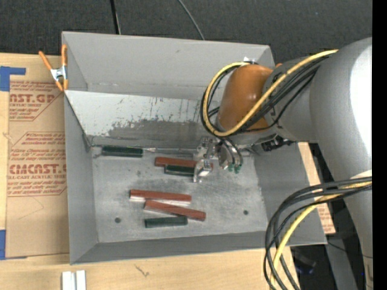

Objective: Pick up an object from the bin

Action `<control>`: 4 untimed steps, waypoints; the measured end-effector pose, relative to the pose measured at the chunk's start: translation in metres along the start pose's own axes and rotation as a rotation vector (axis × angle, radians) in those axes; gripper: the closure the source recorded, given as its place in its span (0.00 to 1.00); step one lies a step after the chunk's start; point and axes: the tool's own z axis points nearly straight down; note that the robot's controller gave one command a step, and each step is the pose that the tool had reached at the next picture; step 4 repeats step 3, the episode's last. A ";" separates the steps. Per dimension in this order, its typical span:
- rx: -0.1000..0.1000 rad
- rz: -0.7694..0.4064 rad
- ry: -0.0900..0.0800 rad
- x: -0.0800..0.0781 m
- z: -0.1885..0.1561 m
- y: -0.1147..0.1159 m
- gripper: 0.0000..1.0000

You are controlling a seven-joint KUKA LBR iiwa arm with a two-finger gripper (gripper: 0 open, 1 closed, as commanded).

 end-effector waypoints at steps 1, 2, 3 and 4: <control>0.001 -0.001 0.018 -0.002 -0.039 0.001 1.00; 0.003 -0.001 0.023 0.000 -0.029 0.000 1.00; 0.002 -0.002 0.018 -0.004 -0.068 0.001 1.00; 0.002 -0.002 0.018 -0.004 -0.068 0.001 1.00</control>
Offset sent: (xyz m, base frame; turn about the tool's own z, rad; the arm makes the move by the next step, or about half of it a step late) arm -0.0001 -0.0001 0.0303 0.0000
